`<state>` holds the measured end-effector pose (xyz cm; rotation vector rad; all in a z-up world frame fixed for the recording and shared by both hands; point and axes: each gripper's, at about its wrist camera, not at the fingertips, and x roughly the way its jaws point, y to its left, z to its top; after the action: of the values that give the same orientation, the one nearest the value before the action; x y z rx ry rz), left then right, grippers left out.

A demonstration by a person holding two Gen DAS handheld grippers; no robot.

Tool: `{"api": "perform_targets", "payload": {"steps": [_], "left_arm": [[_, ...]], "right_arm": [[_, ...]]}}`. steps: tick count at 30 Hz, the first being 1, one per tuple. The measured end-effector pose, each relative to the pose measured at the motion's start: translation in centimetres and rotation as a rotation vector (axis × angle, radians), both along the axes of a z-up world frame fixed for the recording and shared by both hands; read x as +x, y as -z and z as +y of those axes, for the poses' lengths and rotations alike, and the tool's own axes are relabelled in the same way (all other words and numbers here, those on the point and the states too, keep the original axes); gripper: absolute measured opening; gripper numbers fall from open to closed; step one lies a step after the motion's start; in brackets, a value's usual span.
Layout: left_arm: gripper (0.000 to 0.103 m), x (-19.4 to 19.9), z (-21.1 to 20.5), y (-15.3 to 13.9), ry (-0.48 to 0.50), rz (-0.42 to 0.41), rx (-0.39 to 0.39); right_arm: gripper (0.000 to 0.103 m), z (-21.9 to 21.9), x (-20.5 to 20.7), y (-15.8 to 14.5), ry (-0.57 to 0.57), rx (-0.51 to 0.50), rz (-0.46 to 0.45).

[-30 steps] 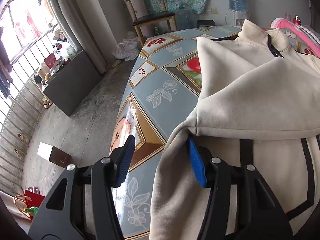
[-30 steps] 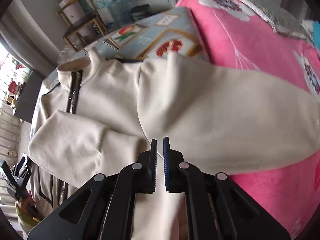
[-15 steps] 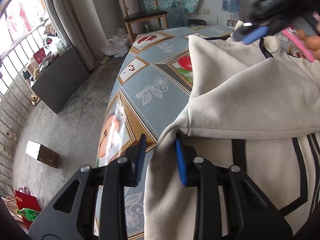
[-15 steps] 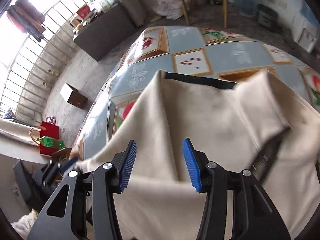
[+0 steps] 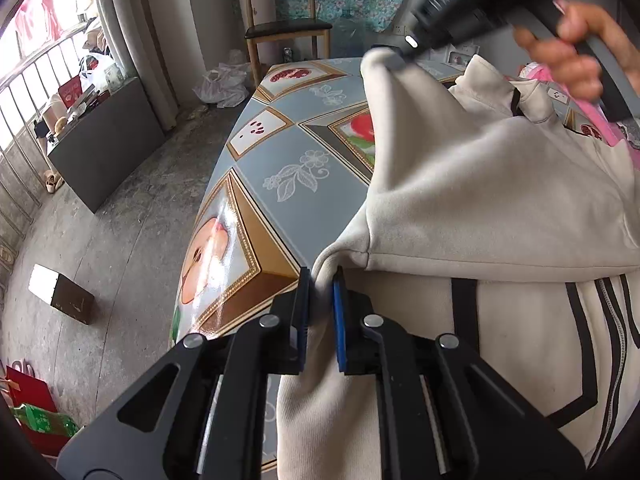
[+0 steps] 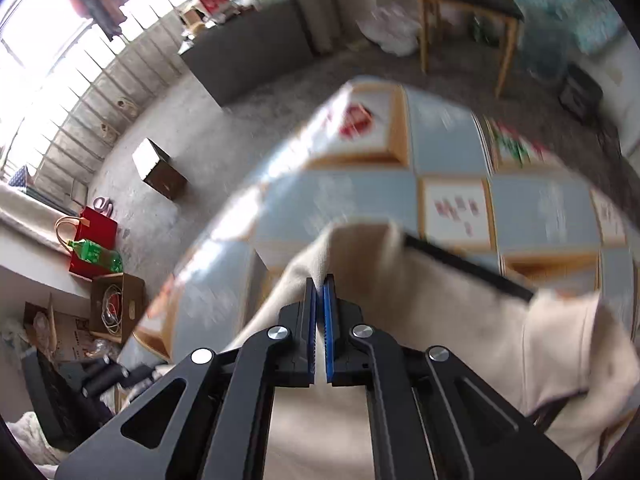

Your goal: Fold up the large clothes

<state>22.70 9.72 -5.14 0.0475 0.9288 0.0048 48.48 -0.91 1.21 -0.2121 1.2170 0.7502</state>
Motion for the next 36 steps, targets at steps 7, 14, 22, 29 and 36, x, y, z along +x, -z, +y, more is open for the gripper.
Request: {"api": "perform_targets", "payload": {"steps": [7, 14, 22, 29, 36], "left_arm": [[0.011, 0.1, 0.4, 0.2, -0.031, 0.001, -0.025], [0.013, 0.2, 1.1, 0.2, -0.031, 0.013, -0.056], [0.013, 0.4, 2.0, 0.3, -0.036, 0.021, -0.112], [0.013, 0.5, 1.5, 0.4, -0.036, 0.026, -0.085], [0.018, 0.5, 1.1, 0.4, -0.045, 0.026, -0.047]], "right_arm": [[0.004, 5.8, 0.6, 2.8, -0.048, -0.156, -0.168], [0.031, -2.9, -0.8, -2.4, 0.135, 0.040, -0.151], [0.049, -24.7, -11.7, -8.1, 0.540, 0.036, -0.172], [0.049, -34.5, -20.5, 0.8, 0.818, -0.030, 0.060], [0.033, -33.8, -22.0, 4.6, 0.822, -0.015, 0.108]]}}
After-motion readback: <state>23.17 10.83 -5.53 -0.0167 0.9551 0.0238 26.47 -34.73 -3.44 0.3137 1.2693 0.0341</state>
